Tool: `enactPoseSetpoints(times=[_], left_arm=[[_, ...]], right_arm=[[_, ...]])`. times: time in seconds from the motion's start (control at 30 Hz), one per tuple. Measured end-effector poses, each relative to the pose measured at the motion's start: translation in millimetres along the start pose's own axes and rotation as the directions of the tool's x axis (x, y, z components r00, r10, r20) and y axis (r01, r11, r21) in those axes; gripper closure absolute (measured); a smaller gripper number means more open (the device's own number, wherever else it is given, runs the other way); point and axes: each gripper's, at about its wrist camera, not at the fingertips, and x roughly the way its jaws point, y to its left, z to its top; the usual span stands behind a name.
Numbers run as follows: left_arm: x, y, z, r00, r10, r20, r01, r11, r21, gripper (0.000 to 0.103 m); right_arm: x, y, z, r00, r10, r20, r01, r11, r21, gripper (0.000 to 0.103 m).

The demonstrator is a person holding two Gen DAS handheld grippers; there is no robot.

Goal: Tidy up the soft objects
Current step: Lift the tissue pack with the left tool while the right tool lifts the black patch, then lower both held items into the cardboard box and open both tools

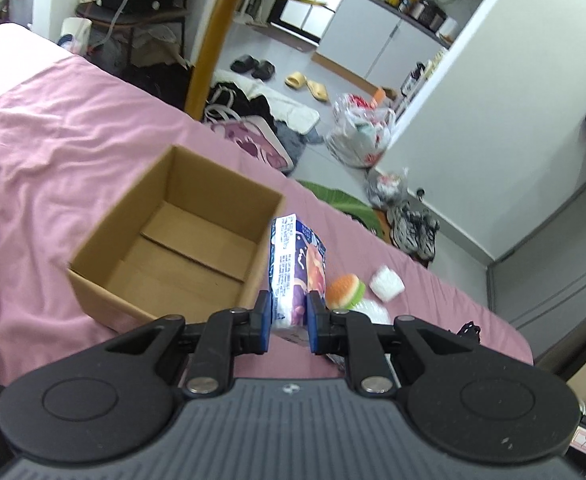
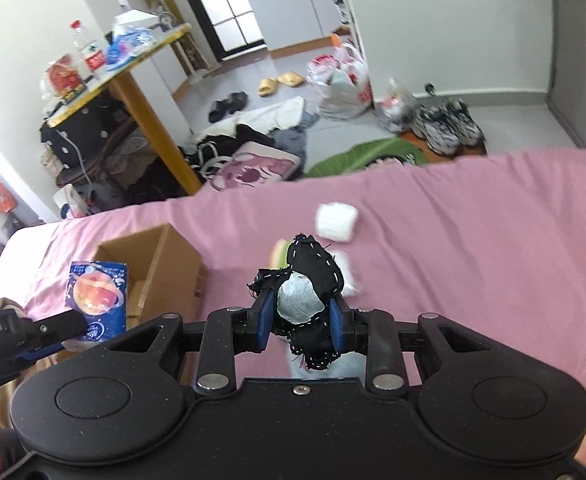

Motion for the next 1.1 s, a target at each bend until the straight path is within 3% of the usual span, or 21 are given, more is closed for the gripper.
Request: enactPoseSetpoints(times=[0.43,1.1], left_arm=[[-10,47,38,0.997,0.048,0.056,-0.045,0.998,-0.053,0.086],[55,83,73,0.994,0.084,0.066,-0.076,0.99,-0.12,0.086]], right_arm=[[15,50,20,0.997,0.075,0.017,-0.073,0.994,-0.076,0.074],[69,116,37,0.976,0.207,-0.068,-0.216,0.964,-0.156,0.074]])
